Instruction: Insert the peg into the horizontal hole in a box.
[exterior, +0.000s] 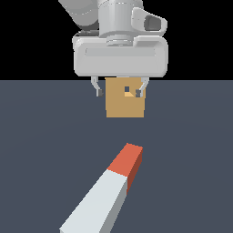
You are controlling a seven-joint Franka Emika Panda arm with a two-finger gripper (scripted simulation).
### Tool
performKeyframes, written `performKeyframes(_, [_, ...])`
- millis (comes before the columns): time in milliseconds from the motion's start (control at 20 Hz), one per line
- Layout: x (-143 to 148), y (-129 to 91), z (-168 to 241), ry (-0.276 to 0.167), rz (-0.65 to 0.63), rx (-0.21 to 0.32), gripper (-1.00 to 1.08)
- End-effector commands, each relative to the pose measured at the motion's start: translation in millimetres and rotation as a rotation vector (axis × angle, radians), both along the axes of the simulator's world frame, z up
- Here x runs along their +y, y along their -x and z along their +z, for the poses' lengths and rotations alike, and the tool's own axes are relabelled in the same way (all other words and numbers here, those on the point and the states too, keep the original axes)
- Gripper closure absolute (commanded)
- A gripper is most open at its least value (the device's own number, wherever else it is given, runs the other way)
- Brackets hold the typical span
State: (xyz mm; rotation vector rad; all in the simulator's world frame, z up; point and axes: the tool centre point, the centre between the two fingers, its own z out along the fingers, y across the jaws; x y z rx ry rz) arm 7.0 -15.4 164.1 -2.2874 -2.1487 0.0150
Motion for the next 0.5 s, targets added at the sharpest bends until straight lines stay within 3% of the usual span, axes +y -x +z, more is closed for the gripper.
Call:
performKeyframes(0, [0.0, 0.0, 0.0, 0.000, 0.000, 0.000, -0.92])
performKeyframes(200, [-10.2, -0.2, -5.5, 0.000, -0.024, -0.001, -0.92])
performKeyframes(450, [-51.6, 1.6, -28.0, 0.001, -0.123, -0.003, -0.92])
